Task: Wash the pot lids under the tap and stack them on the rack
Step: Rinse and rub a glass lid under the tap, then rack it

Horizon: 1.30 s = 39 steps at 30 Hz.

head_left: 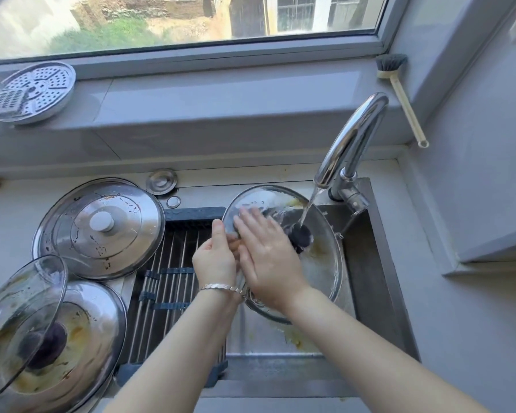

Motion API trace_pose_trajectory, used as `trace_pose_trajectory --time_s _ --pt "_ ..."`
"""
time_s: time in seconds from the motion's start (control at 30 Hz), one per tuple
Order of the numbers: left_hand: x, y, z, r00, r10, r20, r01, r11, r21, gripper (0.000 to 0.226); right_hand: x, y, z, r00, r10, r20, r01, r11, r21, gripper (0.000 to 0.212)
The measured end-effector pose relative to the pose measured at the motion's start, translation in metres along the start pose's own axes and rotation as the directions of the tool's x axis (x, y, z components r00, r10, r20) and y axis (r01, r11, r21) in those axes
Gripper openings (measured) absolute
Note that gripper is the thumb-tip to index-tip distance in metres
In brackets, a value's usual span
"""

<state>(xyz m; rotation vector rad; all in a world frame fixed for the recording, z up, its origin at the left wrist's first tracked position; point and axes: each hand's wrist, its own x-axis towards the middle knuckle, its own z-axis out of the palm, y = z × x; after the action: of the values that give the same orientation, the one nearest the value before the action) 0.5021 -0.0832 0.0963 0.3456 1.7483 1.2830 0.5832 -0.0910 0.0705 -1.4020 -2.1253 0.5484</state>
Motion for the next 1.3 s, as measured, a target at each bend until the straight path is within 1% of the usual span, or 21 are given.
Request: trace_pose_trajectory --time_s 0.07,0.1,0.2,0.37,0.43,0.57,0.63,0.73,0.77,0.87,0.9,0.93,1.0,1.03,1.07,1.1,1.13,1.2,1.23,1.27,1.3 --pt "0.006 0.002 -0.005 0.999 -0.036 -0.021 0.034 0.998 -0.055 0.041 -0.030 0.015 0.008 0.988 -0.145 0.050 0.147 0.989 -0.027 0.048" --pt "0.009 0.002 -0.008 0.998 -0.044 -0.037 0.042 0.998 -0.052 0.041 -0.044 0.022 0.009 0.982 -0.176 0.072 0.179 0.983 -0.039 0.048" --pt "0.008 0.000 -0.012 0.996 -0.048 -0.071 0.046 0.999 -0.021 0.040 -0.059 0.034 0.008 0.979 -0.180 0.097 0.188 0.979 -0.080 0.051" --pt "-0.011 -0.001 -0.004 0.999 -0.015 -0.042 0.015 1.000 0.013 0.037 -0.014 0.004 0.004 0.973 -0.212 0.092 0.216 0.976 -0.039 0.051" --pt "-0.009 0.004 -0.005 0.999 -0.010 -0.050 0.010 1.000 -0.005 0.037 -0.011 0.003 0.003 0.969 -0.234 0.084 0.238 0.970 -0.044 0.050" --pt "0.005 0.011 -0.014 0.992 -0.042 -0.118 0.033 0.996 -0.078 0.042 -0.049 0.025 0.000 0.938 -0.309 0.154 0.322 0.944 -0.067 0.047" --pt "0.005 0.009 -0.016 0.984 -0.052 -0.172 0.039 0.996 -0.083 0.043 -0.056 0.035 -0.004 0.953 -0.257 0.159 0.267 0.963 -0.044 0.047" --pt "-0.002 0.004 -0.013 0.965 -0.057 -0.257 0.031 0.994 -0.101 0.043 -0.054 0.026 -0.003 0.996 0.034 0.080 -0.040 0.996 0.081 0.054" --pt "-0.004 0.004 -0.012 0.959 -0.063 -0.276 0.030 0.992 -0.124 0.043 -0.056 0.019 0.000 0.994 0.086 0.063 -0.090 0.993 0.076 0.058" --pt "-0.006 0.004 -0.013 0.946 -0.093 -0.310 0.036 0.983 -0.182 0.042 -0.066 0.009 0.008 0.995 0.034 0.098 -0.036 0.999 0.022 0.066" --pt "-0.006 0.003 -0.015 0.944 -0.099 -0.315 0.040 0.981 -0.191 0.042 -0.064 0.013 0.006 0.986 0.100 0.137 -0.106 0.994 0.041 0.068" --pt "-0.008 0.001 -0.016 0.945 -0.103 -0.311 0.044 0.981 -0.192 0.042 -0.058 0.020 0.004 0.957 0.220 0.187 -0.236 0.969 0.067 0.067" --pt "-0.013 -0.003 -0.017 0.948 -0.093 -0.304 0.048 0.987 -0.151 0.043 -0.038 0.038 -0.002 0.846 0.463 0.265 -0.501 0.860 0.096 0.063" --pt "-0.015 -0.005 -0.018 0.946 -0.088 -0.312 0.049 0.990 -0.132 0.044 -0.031 0.043 -0.003 0.807 0.533 0.253 -0.569 0.817 0.091 0.061" --pt "-0.016 -0.005 -0.018 0.941 -0.088 -0.326 0.051 0.991 -0.120 0.045 -0.027 0.041 -0.005 0.794 0.562 0.233 -0.590 0.804 0.072 0.061" --pt "-0.016 -0.004 -0.019 0.937 -0.089 -0.338 0.052 0.992 -0.117 0.045 -0.027 0.036 -0.005 0.805 0.555 0.210 -0.574 0.818 0.038 0.063" --pt "-0.014 -0.003 -0.018 0.935 -0.091 -0.344 0.052 0.991 -0.121 0.045 -0.030 0.026 -0.005 0.839 0.508 0.197 -0.518 0.855 0.002 0.066" --pt "-0.011 0.001 -0.018 0.937 -0.092 -0.336 0.049 0.990 -0.134 0.045 -0.045 0.000 -0.001 0.931 0.315 0.183 -0.317 0.948 -0.014 0.077" --pt "-0.010 0.001 -0.018 0.941 -0.092 -0.326 0.048 0.989 -0.142 0.045 -0.051 -0.008 -0.001 0.952 0.239 0.192 -0.243 0.970 -0.002 0.082" --pt "-0.010 0.002 -0.017 0.945 -0.095 -0.312 0.050 0.988 -0.149 0.045 -0.052 -0.008 -0.001 0.956 0.215 0.201 -0.219 0.976 -0.002 0.084" --pt "-0.011 0.001 -0.018 0.948 -0.097 -0.304 0.052 0.987 -0.154 0.045 -0.048 -0.001 -0.001 0.951 0.242 0.194 -0.247 0.969 -0.003 0.082"
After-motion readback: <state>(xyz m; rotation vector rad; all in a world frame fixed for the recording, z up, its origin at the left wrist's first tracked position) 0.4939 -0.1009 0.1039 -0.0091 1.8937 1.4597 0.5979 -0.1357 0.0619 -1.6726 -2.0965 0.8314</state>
